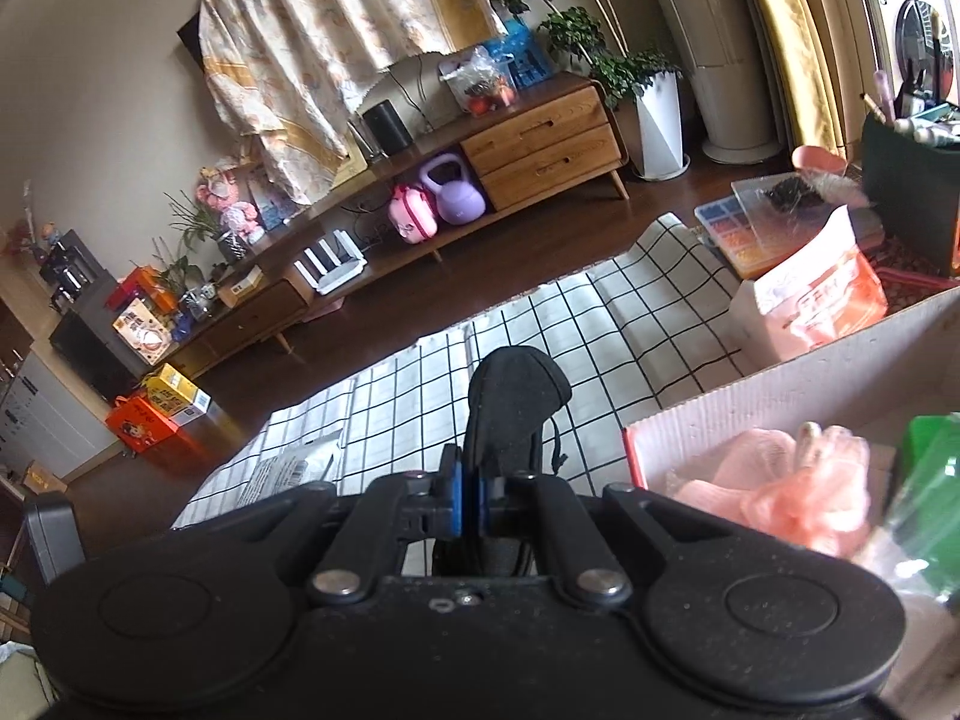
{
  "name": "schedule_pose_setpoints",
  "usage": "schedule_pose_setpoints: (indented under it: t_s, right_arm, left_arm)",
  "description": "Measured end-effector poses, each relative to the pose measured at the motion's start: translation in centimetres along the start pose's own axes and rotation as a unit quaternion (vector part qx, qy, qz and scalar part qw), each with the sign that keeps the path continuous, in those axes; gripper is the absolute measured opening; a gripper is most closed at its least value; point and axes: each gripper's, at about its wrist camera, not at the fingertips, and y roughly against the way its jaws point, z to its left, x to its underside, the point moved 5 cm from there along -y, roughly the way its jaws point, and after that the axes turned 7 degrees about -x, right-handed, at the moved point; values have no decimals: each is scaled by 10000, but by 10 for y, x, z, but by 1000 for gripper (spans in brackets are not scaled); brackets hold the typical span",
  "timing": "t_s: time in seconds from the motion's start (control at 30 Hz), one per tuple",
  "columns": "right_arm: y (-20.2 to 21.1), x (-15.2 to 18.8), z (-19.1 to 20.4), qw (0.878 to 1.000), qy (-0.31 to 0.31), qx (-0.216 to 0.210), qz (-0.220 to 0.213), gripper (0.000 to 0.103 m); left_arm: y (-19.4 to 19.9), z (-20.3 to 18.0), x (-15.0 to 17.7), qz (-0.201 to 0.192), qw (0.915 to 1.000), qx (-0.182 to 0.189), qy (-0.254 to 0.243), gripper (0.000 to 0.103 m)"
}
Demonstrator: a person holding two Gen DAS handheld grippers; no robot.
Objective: Organize soft objects
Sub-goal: 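Carry the white packet and black bag over the red box with both tools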
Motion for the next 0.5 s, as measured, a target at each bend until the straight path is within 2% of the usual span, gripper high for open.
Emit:
schedule_pose_setpoints:
  t_s: [0.27,0.5]
  right_arm:
    - [80,-4,7,9994,123,-68,-316,4]
    - [140,-10,-4,9972,207,27,-718,4]
  left_arm:
    - [69,-44,1,-89,9990,398,-187,75]
    - [112,-101,1,-230,9958,751,-481,75]
